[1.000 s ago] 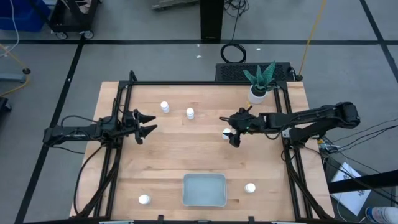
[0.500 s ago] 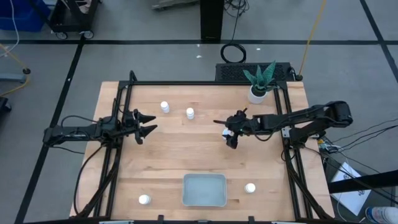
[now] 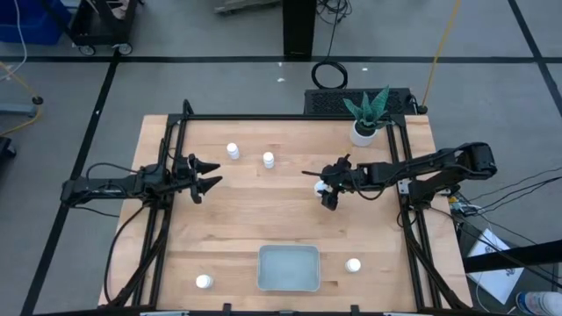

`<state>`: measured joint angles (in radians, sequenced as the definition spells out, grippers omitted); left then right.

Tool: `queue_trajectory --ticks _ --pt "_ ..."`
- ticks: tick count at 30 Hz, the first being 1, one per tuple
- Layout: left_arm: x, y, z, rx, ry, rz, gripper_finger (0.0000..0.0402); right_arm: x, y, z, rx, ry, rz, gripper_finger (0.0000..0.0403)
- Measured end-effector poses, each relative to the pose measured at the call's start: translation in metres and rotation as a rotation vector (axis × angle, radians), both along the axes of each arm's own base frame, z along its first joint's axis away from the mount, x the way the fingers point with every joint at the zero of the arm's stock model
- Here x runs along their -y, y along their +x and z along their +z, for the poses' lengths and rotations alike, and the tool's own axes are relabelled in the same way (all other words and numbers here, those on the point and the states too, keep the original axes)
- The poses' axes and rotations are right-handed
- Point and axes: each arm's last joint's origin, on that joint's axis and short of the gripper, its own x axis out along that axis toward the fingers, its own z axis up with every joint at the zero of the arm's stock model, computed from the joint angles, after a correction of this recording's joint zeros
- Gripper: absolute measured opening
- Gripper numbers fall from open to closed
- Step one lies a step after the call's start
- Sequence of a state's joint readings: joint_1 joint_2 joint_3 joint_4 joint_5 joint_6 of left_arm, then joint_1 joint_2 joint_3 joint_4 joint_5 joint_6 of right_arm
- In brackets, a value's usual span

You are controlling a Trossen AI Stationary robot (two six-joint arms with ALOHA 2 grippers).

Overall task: Pick and place pill bottles into a basket
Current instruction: Put the white pill bottle into the gray bin

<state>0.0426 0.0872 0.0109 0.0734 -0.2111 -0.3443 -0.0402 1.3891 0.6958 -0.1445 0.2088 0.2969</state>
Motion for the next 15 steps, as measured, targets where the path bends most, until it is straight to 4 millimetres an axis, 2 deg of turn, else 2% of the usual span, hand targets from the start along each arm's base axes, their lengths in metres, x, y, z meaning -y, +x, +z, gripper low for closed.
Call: queue_trajectory --ticks 10,15 --pt "0.0 0.0 0.0 0.0 0.0 0.0 0.0269 -0.0001 0.0011 0.0005 0.024 0.0 0.004 0.0249" --pt "0.0 0.0 -0.0001 -0.001 0.0 0.0 0.0269 -0.0001 0.0011 0.0006 0.024 0.0 0.004 0.0212"
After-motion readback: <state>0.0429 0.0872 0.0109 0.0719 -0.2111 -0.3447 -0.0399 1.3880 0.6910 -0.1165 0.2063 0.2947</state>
